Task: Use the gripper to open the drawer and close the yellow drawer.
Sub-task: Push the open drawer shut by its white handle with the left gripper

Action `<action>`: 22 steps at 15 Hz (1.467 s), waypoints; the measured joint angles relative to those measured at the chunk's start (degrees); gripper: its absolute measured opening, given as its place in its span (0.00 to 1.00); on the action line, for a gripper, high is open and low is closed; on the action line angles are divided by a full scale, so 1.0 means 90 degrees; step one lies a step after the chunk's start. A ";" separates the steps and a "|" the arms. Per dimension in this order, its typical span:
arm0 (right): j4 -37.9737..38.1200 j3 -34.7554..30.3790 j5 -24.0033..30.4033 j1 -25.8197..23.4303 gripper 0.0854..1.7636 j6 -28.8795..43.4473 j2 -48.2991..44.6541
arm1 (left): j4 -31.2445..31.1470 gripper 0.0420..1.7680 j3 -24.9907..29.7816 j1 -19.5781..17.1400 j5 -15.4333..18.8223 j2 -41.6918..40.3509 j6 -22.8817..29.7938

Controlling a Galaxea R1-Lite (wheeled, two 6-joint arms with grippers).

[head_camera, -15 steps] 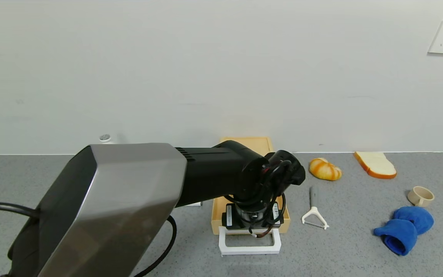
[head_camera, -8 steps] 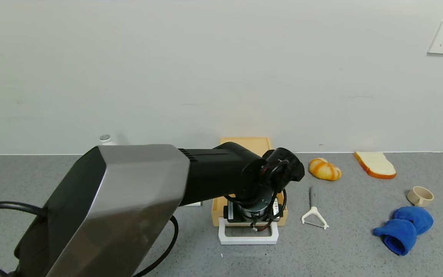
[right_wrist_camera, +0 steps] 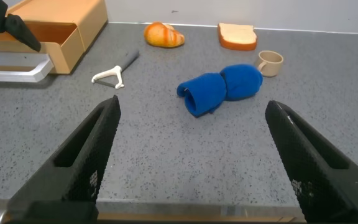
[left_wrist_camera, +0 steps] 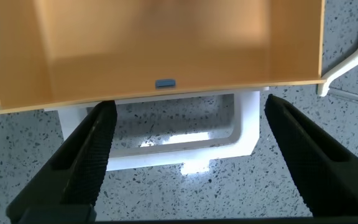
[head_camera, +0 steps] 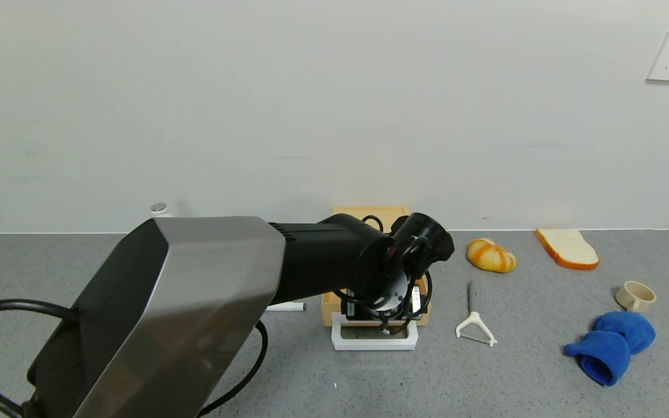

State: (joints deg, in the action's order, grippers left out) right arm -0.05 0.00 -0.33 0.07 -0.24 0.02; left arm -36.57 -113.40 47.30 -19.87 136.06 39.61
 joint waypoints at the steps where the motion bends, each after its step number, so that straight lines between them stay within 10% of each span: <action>1: 0.0003 0.0000 0.0000 0.0000 0.97 0.0000 0.0000 | 0.0077 0.97 0.0000 -0.0031 0.0004 0.0012 -0.0073; 22: -0.0003 0.0000 -0.0003 0.0000 0.97 0.0000 0.0000 | 0.2193 0.97 0.0000 -0.0641 0.0098 0.0343 -0.1486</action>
State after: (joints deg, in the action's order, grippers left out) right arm -0.07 0.00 -0.35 0.07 -0.24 0.02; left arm -16.84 -113.40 41.53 -18.99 139.14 26.23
